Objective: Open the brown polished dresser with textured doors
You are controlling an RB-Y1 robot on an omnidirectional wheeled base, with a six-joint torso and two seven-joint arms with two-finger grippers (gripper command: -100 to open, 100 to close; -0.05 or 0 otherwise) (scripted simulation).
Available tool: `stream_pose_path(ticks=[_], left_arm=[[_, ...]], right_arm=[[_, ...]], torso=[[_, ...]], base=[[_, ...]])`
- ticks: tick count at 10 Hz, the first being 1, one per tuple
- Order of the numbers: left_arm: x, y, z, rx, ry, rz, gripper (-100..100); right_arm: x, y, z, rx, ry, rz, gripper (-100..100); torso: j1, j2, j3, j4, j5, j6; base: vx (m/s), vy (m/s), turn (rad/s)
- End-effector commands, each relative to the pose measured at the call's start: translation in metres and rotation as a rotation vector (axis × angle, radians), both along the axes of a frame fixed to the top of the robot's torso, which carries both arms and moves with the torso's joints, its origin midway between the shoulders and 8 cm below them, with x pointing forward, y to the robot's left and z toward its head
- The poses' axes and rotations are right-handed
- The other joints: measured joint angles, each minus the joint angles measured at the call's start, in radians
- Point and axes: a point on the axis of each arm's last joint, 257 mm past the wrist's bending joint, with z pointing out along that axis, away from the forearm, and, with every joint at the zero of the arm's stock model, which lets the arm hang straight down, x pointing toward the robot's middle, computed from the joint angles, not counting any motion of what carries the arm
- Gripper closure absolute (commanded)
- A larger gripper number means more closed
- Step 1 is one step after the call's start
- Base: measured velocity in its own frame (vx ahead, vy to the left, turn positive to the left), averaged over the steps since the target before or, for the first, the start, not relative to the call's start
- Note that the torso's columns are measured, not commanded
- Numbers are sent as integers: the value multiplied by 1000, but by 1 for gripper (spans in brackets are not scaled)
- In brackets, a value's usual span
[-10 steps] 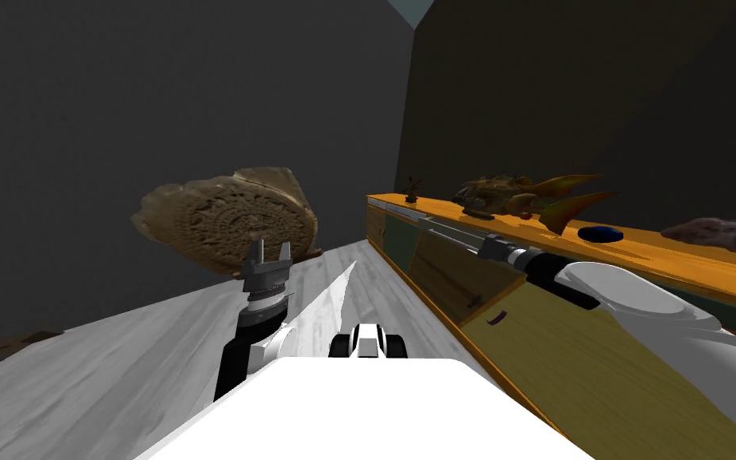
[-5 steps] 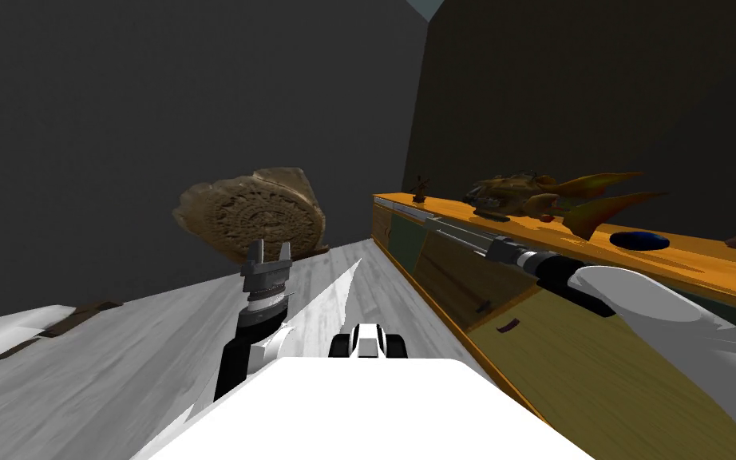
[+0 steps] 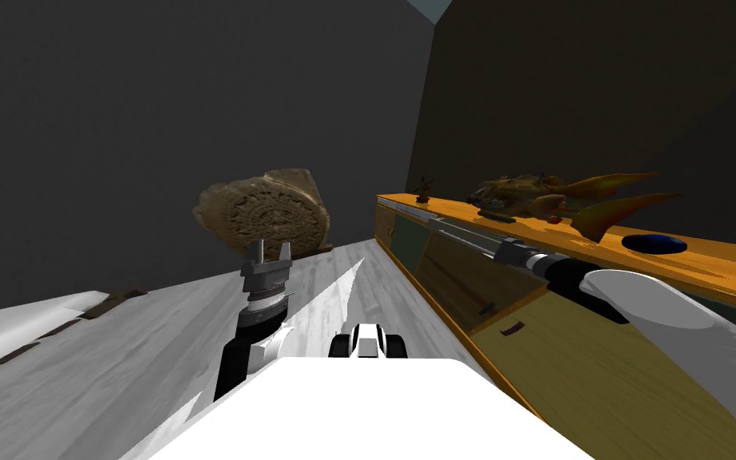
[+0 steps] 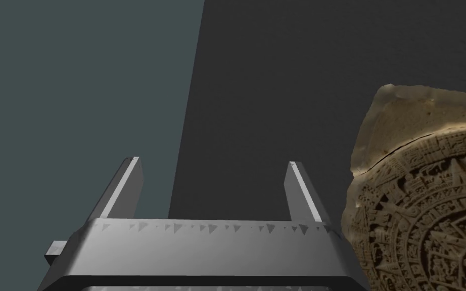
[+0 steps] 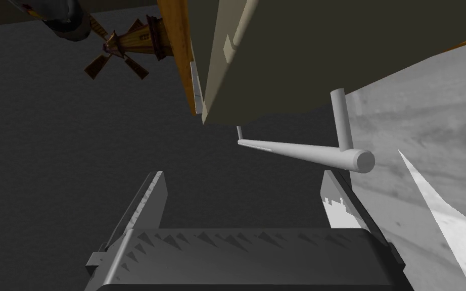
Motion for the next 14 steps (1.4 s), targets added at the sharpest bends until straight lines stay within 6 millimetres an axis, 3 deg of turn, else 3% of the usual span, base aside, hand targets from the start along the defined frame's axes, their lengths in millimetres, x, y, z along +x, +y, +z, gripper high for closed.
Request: stream_pose_path(ticks=[1,3,4,6,8,9,11,13,14], left_arm=[[0,0,0,0,0,0,0],[0,0,0,0,0,0,0],[0,0,0,0,0,0,0],[0,0,0,0,0,0,0],[0,0,0,0,0,0,0],[0,0,0,0,0,0,0],[0,0,0,0,0,0,0],[0,0,0,0,0,0,0],[0,0,0,0,0,0,0]], right_arm=[[-16,-25,11,10,-13,-73,-100],[-19,-34,9,-17,5,-103,-100],[-37,-46,-5,35,20,-146,-100],[-49,-69,14,35,-11,-215,-100],[-52,-77,10,-2,12,-242,-100],[-75,-91,-5,57,26,-297,-100],[-90,-113,14,54,-6,-369,-100],[-96,-123,10,6,22,-403,-100],[-93,-119,12,26,13,-392,-100]], torso=[[0,3,2,1,0,2],[0,-6,-3,-1,0,2],[0,-7,-4,-2,0,1],[0,2,1,1,1,1],[-1,-6,-3,-1,0,2],[0,-8,-4,-2,0,1],[1,1,1,1,1,2],[0,-5,-3,-1,0,2],[0,-7,-4,-2,0,1]], base=[[-75,4,103],[-6,6,-42],[-94,9,321],[-113,1,261],[2,2,-28],[-93,5,409],[-98,9,222],[-10,8,-34],[0,0,0]])
